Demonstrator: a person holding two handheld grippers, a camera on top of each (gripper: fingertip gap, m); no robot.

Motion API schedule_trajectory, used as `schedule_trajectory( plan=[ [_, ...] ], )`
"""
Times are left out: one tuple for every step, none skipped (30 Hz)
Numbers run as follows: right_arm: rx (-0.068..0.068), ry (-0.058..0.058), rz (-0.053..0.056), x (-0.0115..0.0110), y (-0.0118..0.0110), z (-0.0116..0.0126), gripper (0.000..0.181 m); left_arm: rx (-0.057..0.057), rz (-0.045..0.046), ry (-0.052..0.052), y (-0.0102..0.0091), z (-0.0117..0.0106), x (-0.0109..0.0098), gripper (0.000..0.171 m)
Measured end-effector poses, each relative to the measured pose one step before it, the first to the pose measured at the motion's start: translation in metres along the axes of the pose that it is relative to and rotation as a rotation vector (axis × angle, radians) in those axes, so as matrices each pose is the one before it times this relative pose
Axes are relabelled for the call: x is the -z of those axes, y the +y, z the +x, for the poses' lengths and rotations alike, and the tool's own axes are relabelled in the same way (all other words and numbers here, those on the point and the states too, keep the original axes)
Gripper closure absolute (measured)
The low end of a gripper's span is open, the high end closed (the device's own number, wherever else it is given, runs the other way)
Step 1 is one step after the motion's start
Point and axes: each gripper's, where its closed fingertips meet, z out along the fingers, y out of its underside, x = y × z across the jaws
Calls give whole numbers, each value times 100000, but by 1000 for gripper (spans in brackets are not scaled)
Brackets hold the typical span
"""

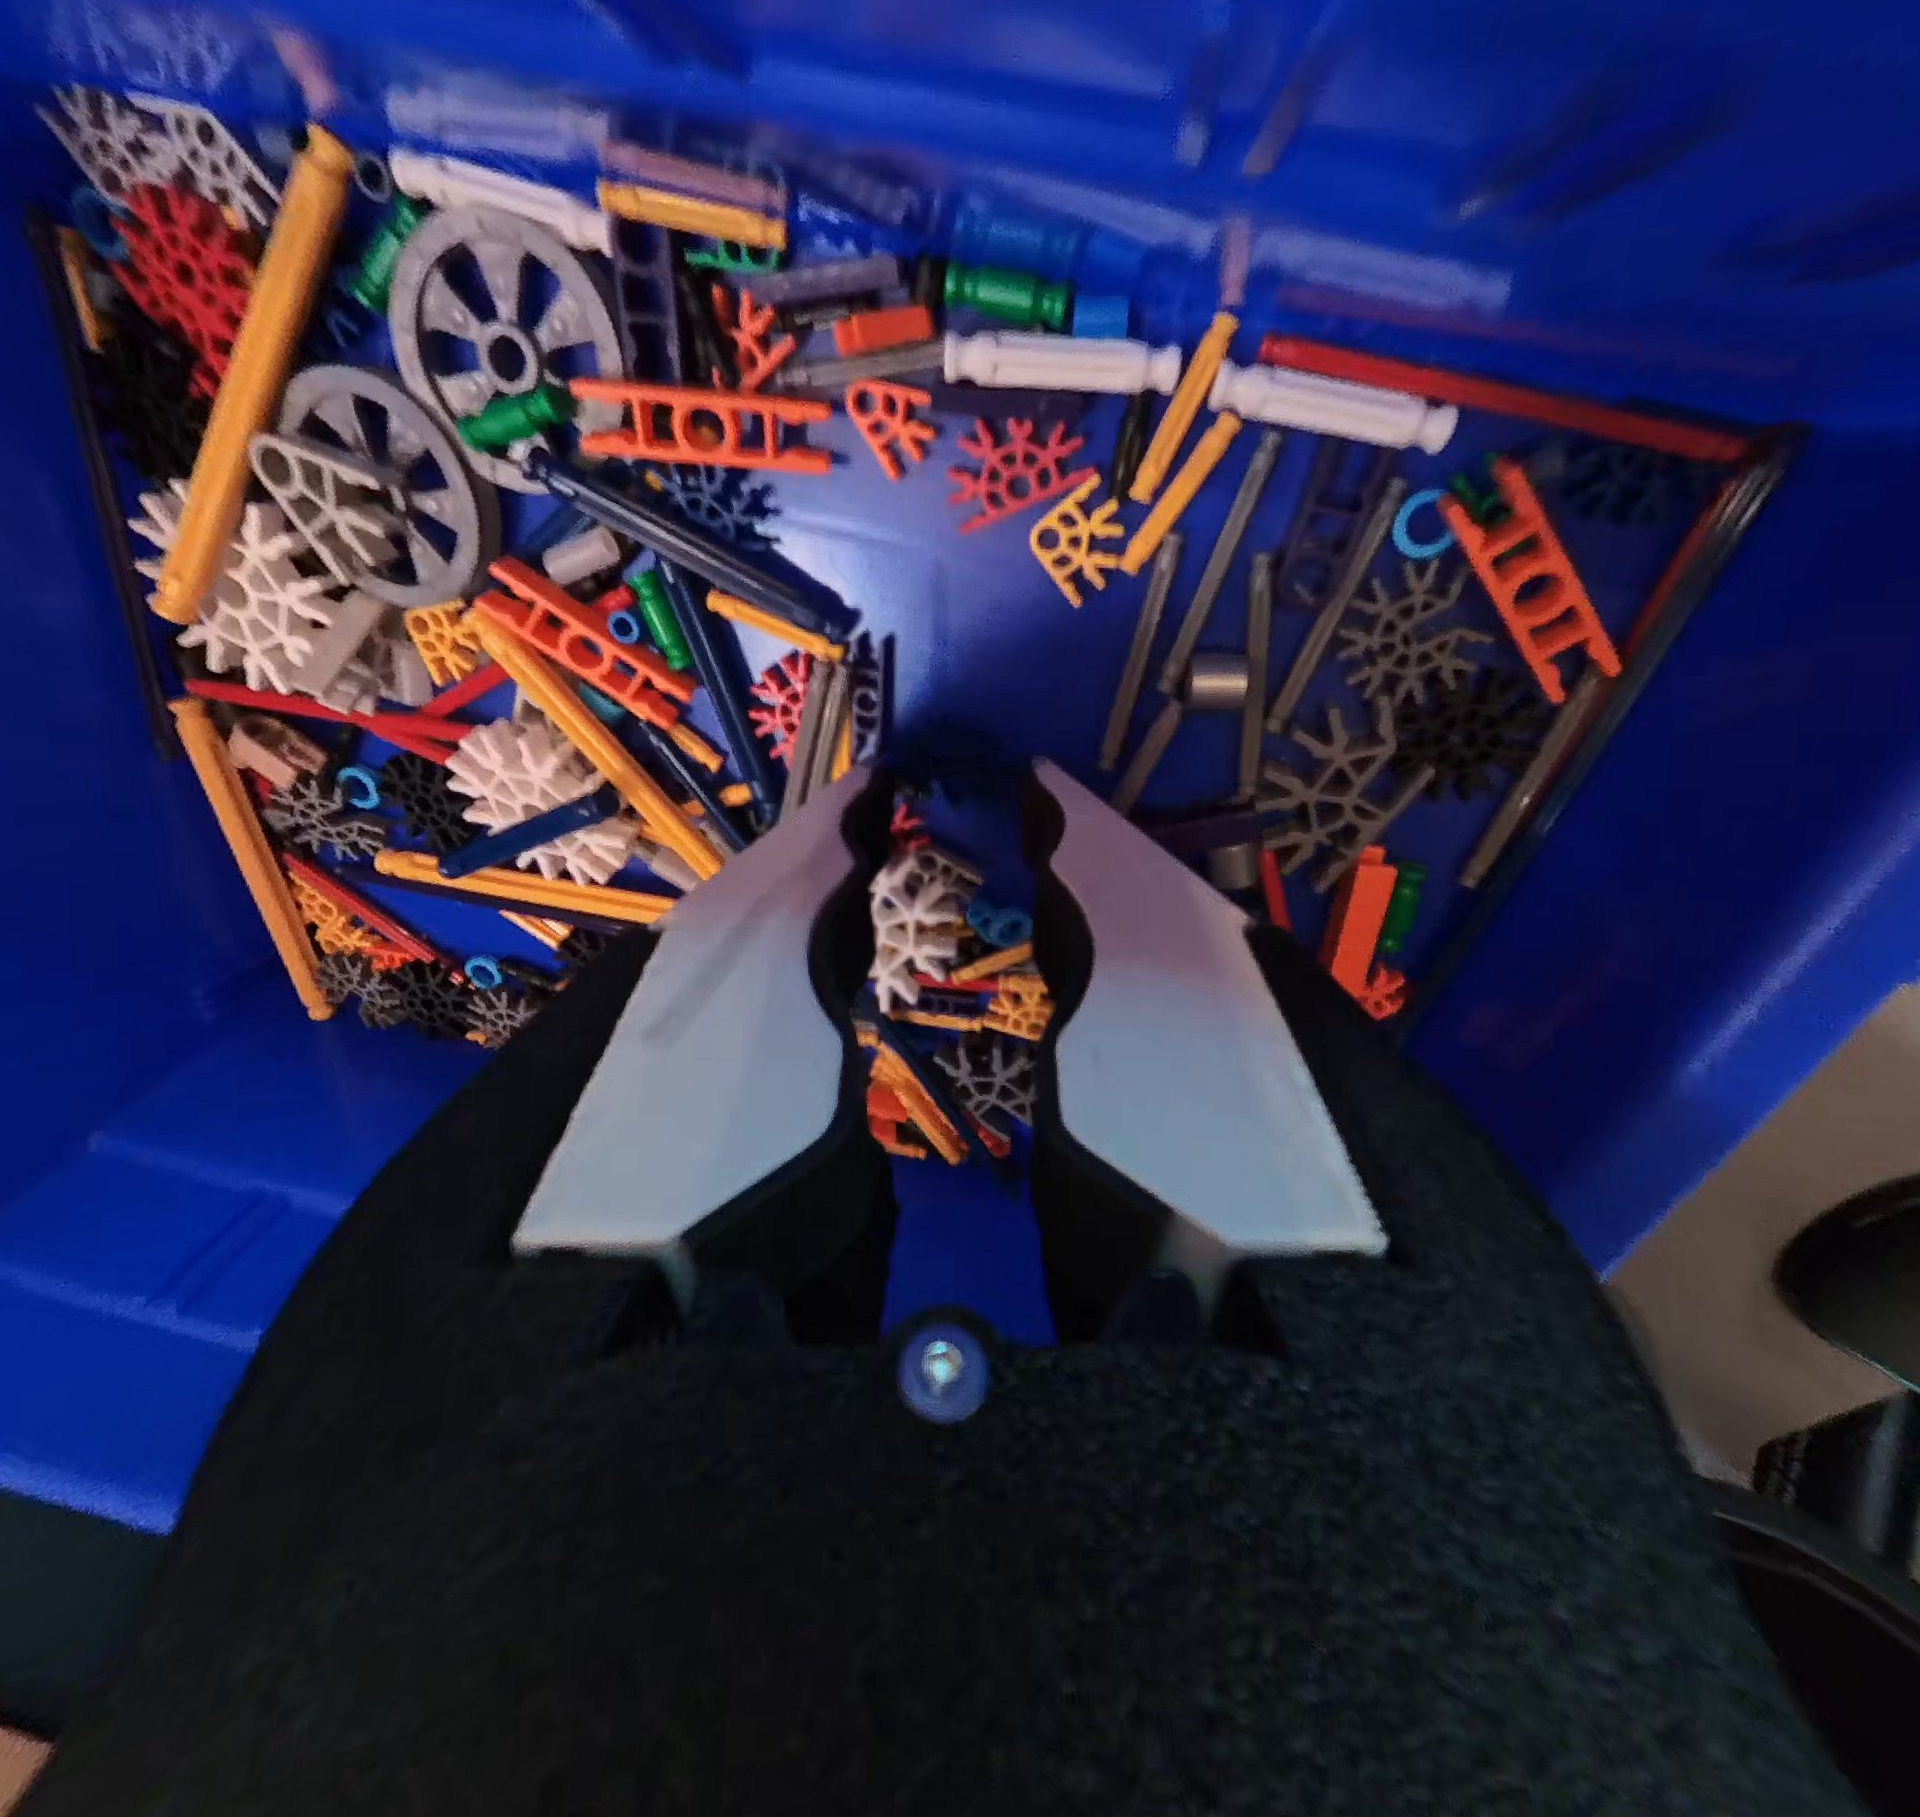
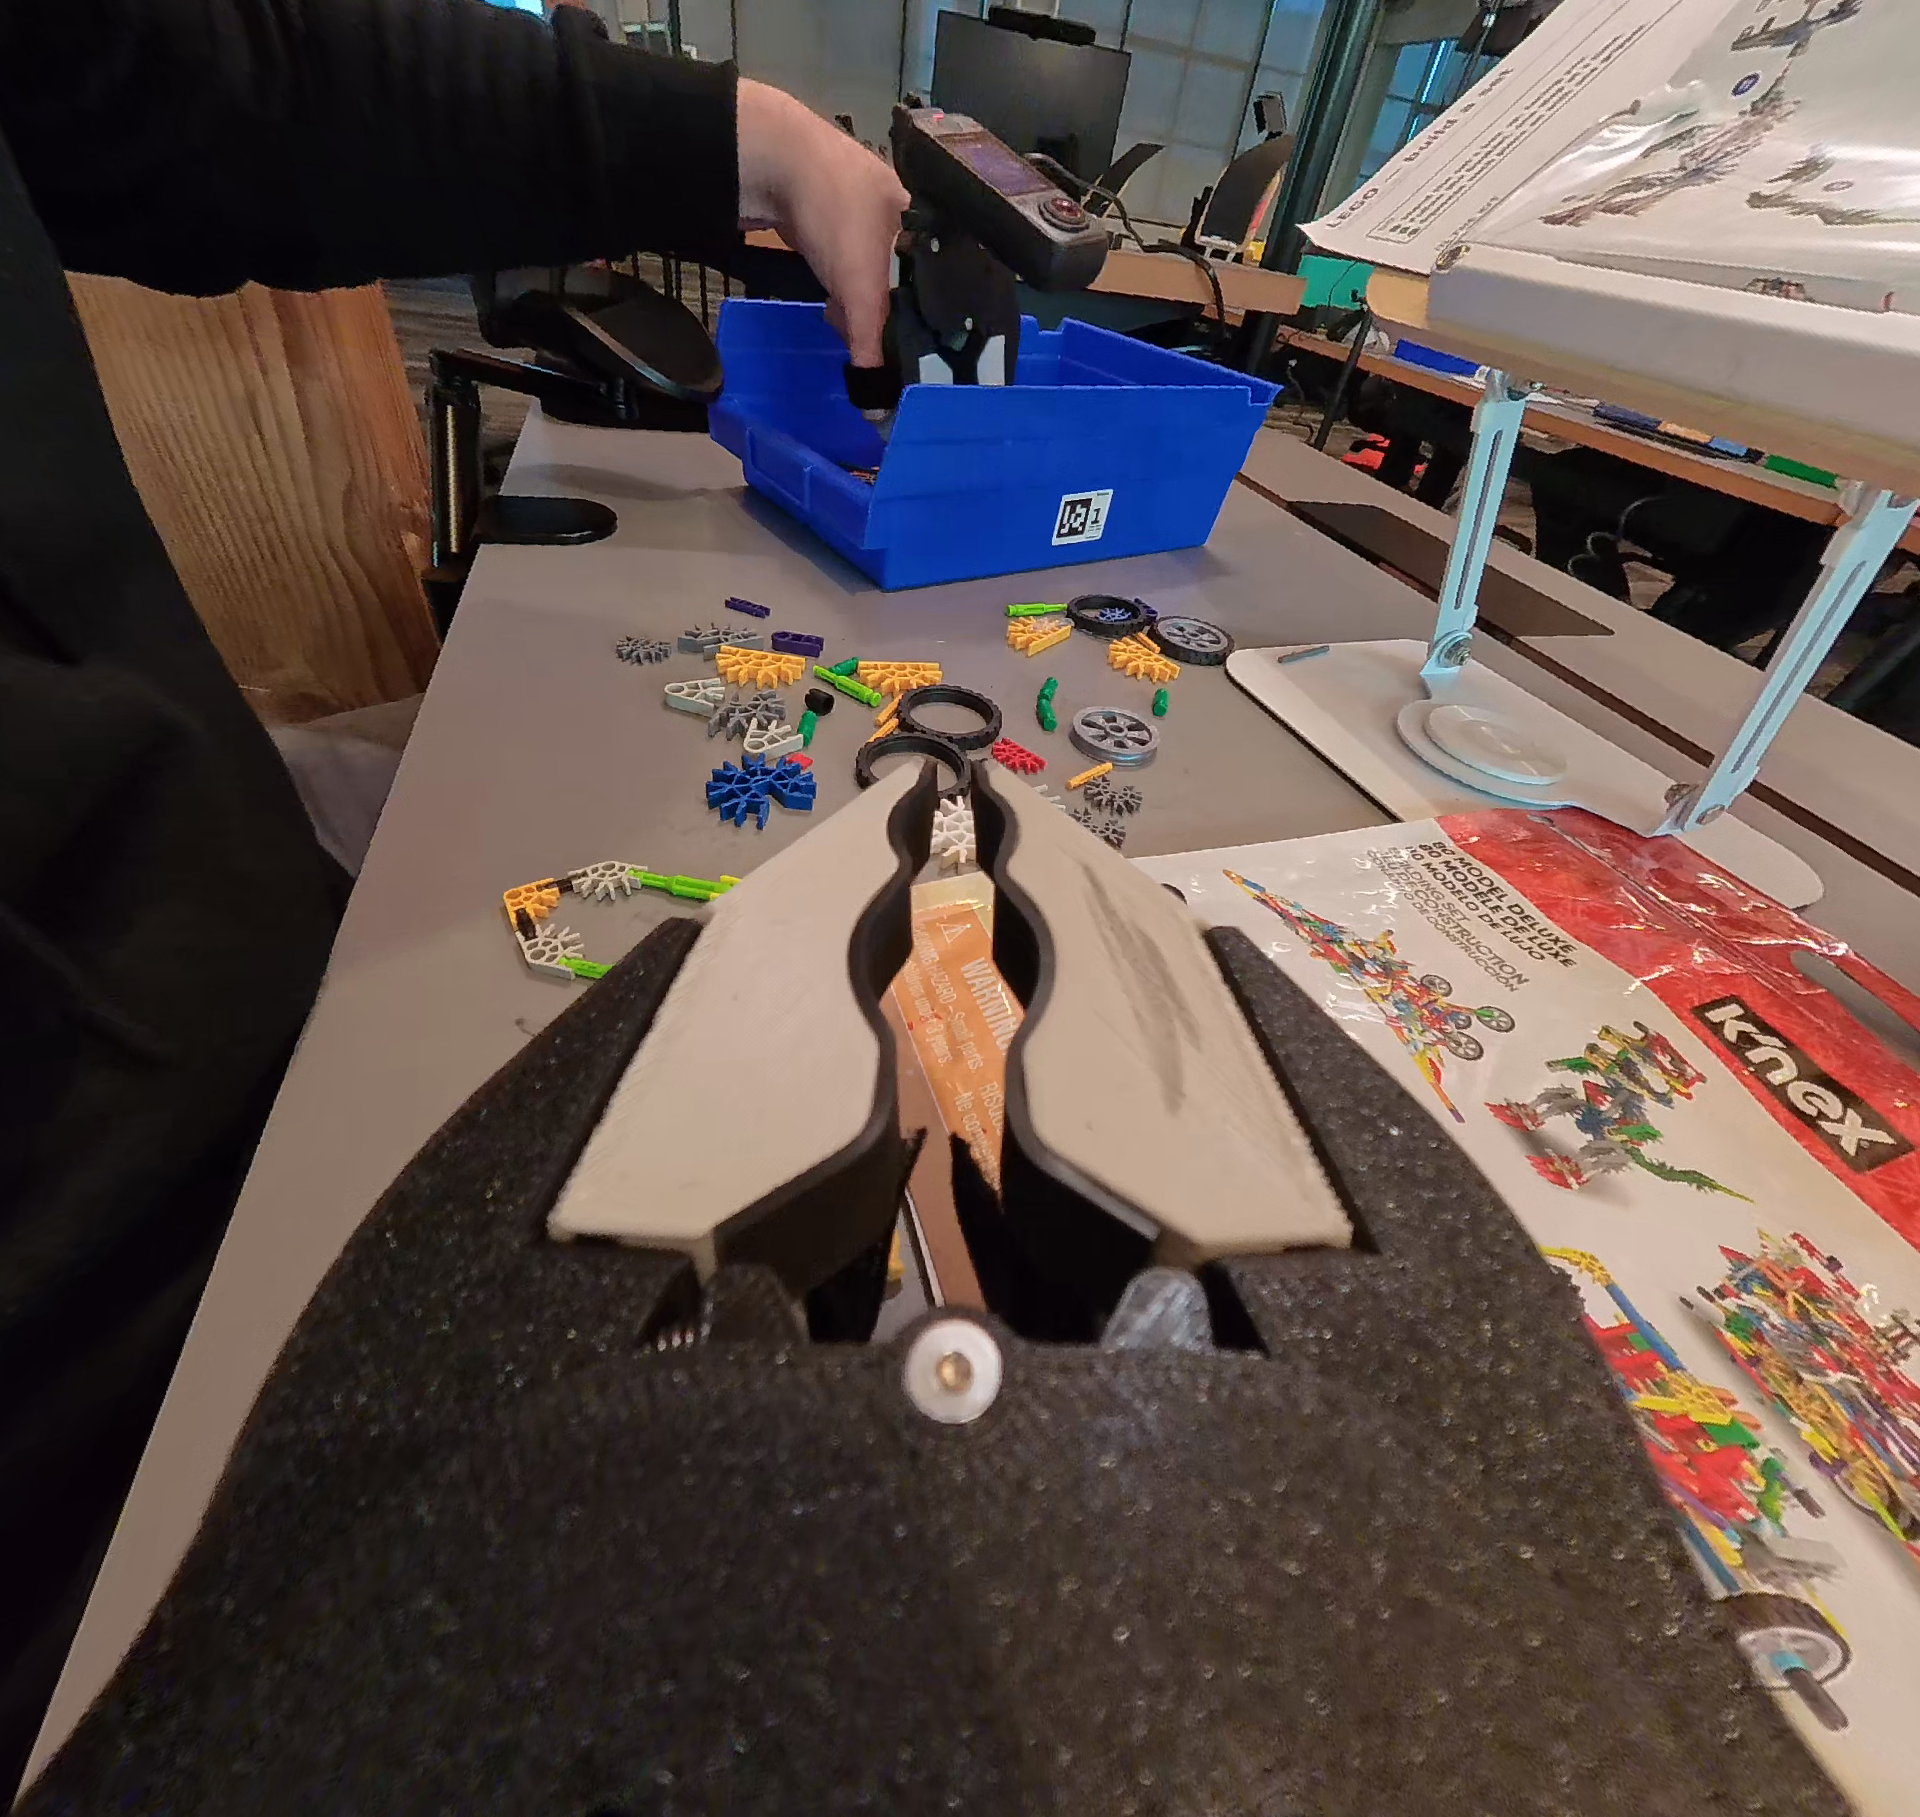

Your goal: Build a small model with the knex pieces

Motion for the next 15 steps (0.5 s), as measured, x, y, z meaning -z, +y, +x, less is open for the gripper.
schedule_trajectory(
  plan=[
    [-171, 11, 113, 0, -11, 18, 176, 983, 327, 1019, -40, -53, -14, 149],
    [-131, 24, 82, 13, -16, 21, 176, 61, 226, -105, -45, -157, -9, 152],
    [-44, -13, 30, 0, -3, 5, 176, -415, 685, 139, -116, -23, -21, 153],
    [-31, -12, 9, -1, -1, -4, 176, -27, 299, 446, -39, 72, -9, 152],
    [-54, 9, 70, 7, -8, 4, 176, 301, -75, 59, 39, 0, 3, 152],
    [-86, -11, 66, 10, -6, 9, 176, 908, 117, -187, 36, -59, -8, 153],
    [-51, -34, 9, 2, 0, 1, 176, 934, 139, 1874, 42, 239, -35, 159],
    [47, -21, -9, 1, 1, 0, 176, 1473, 766, 1245, -3, 140, -50, 159],
    [98, -23, 2, -5, -3, -15, 176, 623, 565, 468, 21, 12, 0, 159],
    [60, -72, -52, -10, 15, -14, 176, 341, 685, -114, 2, -23, 0, 159],
    [27, -29, -73, -7, 8, -9, 176, 716, 590, 321, -2, 56, -6, 160],
    [27, -32, -74, -7, 8, -9, 176, 496, 420, 299, 1, 38, -6, 159],
    [34, -38, -49, -9, 5, -10, 176, 146, 266, 162, 0, -5, 2, 160],
    [40, -12, 7, 0, -1, 1, 176, 478, 164, 453, -13, 1, 1, 159],
    [64, 6, 27, 4, 5, -8, 176, 652, 96, 525, 2, -29, -9, 158]
  ],
)
